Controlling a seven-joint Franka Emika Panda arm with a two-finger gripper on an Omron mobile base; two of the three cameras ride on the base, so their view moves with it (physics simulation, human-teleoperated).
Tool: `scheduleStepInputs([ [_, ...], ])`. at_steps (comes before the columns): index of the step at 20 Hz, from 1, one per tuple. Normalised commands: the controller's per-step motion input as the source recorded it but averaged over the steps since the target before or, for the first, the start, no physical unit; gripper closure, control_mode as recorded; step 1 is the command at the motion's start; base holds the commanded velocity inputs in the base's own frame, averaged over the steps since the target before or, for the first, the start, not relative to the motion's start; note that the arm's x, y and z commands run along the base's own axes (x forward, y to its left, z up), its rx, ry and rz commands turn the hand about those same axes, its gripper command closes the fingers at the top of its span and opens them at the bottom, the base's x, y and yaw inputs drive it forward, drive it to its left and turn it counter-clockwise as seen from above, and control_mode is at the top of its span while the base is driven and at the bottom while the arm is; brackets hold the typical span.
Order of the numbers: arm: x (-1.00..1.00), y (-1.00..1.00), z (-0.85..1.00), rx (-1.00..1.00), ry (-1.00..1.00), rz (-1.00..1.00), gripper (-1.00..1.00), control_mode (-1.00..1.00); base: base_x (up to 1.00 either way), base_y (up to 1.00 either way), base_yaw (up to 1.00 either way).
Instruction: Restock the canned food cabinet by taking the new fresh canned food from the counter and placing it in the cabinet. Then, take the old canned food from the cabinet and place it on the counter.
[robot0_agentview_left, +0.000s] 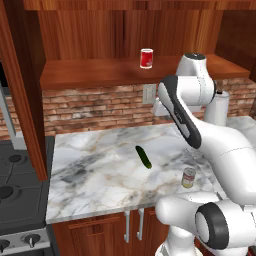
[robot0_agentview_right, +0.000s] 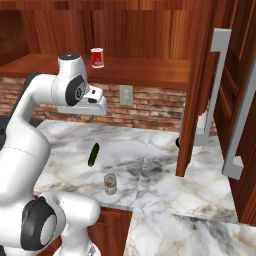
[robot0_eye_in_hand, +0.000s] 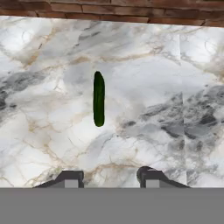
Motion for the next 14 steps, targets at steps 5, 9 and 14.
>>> scheduleStepInputs([
  [5,-0.55,-0.41,-0.24,0.0,0.01,-0.06,-1.0,-1.0,0.0,0.0,0.0],
  [9,-0.43,-0.56,-0.73,0.0,0.23,-0.16,-1.0,-1.0,0.0,0.0,0.0],
  [14,-0.09,-0.24,-0.96,0.03,0.32,-0.14,-1.0,-1.0,0.0,0.0,0.0],
])
